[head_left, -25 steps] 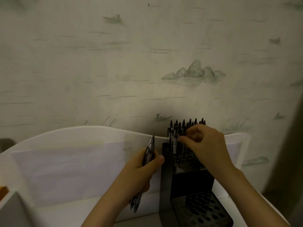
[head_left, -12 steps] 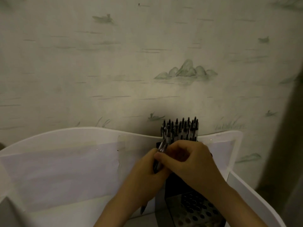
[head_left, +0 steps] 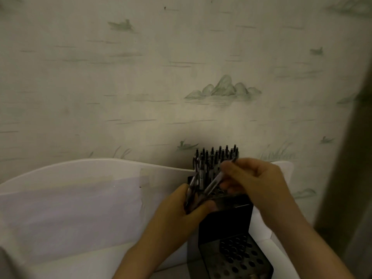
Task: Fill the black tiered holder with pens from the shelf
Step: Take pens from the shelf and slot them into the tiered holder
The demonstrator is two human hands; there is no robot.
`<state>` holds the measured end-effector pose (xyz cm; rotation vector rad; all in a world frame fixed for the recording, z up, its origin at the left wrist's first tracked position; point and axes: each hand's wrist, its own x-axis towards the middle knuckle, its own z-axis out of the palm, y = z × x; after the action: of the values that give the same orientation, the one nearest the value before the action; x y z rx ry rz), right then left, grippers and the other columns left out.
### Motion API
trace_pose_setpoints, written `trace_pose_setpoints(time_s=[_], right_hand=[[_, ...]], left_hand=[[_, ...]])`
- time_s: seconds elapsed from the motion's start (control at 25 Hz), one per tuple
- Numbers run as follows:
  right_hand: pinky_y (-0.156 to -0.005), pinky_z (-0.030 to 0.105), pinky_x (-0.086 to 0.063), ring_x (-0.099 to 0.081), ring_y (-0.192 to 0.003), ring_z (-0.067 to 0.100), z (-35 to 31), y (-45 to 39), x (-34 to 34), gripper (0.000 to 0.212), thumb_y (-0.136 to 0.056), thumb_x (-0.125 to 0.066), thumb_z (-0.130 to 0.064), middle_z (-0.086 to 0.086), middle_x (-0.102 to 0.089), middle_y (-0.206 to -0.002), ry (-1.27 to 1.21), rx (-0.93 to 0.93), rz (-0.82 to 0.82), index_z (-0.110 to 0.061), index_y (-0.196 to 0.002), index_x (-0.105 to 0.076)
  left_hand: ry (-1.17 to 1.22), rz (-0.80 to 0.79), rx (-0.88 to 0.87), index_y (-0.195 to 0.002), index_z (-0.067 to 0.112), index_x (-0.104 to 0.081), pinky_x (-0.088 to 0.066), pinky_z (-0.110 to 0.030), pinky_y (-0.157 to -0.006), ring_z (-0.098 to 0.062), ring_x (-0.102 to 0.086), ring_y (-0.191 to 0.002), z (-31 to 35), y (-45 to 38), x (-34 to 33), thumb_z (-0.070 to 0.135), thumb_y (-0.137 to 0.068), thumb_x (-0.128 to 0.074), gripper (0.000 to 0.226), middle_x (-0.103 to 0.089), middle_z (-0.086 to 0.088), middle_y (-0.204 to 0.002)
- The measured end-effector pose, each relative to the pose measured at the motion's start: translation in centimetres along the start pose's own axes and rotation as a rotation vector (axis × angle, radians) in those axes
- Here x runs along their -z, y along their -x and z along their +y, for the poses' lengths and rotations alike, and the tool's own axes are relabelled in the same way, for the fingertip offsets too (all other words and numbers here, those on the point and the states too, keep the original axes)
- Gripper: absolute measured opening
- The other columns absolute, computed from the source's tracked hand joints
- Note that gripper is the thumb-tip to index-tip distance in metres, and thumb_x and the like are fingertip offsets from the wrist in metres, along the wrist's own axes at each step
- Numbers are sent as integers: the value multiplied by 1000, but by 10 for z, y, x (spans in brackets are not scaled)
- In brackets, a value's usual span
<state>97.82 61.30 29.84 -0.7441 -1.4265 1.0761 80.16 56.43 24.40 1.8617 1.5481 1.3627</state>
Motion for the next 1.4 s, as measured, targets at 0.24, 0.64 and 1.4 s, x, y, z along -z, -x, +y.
trace_pose_setpoints(time_s=[0.24, 0.64, 1.4], right_hand=[[-60, 18, -56, -72, -64, 15, -14, -26, 27, 7, -82, -75, -16, 0, -74, -72, 145, 325, 247, -15, -89, -74], [-68, 17, -55, -67, -67, 5, 10, -44, 10, 9, -83, -75, -24, -13, -69, -74, 527, 526, 200, -20, -90, -71], [-61, 7, -49, -63, -71, -3, 37, -30, 11, 23, -74, -83, -31, -17, -66, -74, 645, 377, 72, -25, -88, -66]], left_hand=[[44, 33, 37, -68, 23, -44, -33, -14, -48, 1, -39, -47, -3, 3, 7, 38, -93, -56, 31, -47, 17, -51], [113, -52, 84, -68, 38, -49, -31, -14, -42, 2, -36, -44, -8, 6, 12, 32, -98, -49, 30, -46, 17, -54], [153, 11, 21, -89, 15, -58, -35, -15, -45, -1, -42, -44, 2, 2, 8, 39, -95, -47, 27, -48, 11, -49]])
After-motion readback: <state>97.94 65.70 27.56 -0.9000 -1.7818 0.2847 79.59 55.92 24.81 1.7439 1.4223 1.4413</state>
